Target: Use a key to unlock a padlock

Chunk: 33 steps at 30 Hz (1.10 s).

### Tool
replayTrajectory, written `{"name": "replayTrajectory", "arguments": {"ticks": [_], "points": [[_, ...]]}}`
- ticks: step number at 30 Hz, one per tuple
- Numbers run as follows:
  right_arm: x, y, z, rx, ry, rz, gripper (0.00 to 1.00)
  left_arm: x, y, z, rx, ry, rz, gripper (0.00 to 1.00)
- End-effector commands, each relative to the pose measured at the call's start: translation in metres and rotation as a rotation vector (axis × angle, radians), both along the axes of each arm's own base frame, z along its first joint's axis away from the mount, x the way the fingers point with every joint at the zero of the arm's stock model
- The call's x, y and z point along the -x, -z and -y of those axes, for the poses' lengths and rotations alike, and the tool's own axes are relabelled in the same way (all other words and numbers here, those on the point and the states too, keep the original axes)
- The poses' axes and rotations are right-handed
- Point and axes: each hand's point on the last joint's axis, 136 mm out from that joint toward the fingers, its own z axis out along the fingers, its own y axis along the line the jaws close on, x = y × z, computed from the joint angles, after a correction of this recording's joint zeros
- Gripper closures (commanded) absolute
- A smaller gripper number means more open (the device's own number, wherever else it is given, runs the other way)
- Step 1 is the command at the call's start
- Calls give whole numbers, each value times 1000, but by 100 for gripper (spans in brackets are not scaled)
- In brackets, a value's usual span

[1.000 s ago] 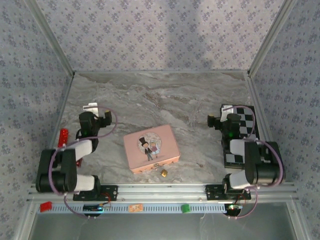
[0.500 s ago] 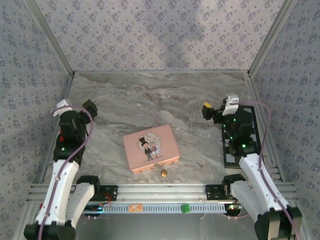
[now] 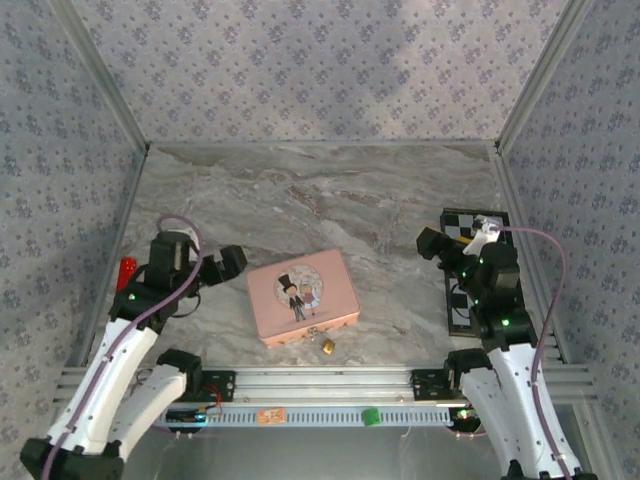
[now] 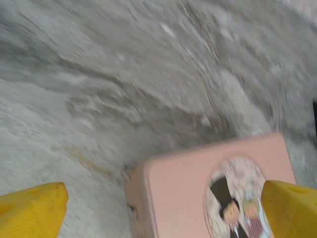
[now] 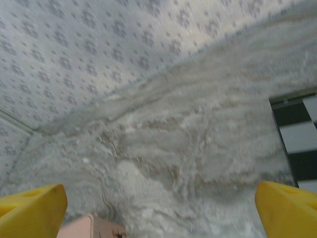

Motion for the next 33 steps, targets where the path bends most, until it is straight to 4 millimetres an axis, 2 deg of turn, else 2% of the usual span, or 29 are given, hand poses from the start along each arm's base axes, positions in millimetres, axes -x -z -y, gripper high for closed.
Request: {"name": "replayTrajectory", "arguments": {"ticks": [1, 7, 11, 13, 16, 21, 33], "points": [[10, 3, -8, -9, -32, -99, 1, 23, -1, 14, -56, 71, -52, 0], [22, 27, -38, 11, -120, -280, 2, 30, -4, 60, -91, 196, -2, 0], [41, 49, -57, 137, -158, -399, 3, 24, -5, 89, -101, 243, 55, 0], [50, 57, -60, 194, -149, -455, 3, 19, -3, 93, -116, 239, 78, 0], [63, 70, -62, 261, -136, -547, 5, 10, -3, 90, -125, 197, 123, 0], [82, 93, -63, 317, -104, -672, 9, 0, -9, 72, -134, 102, 221, 0], [113, 165, -65, 242, 21, -931, 24, -1, -3, 28, -165, -38, 316, 0]]}}
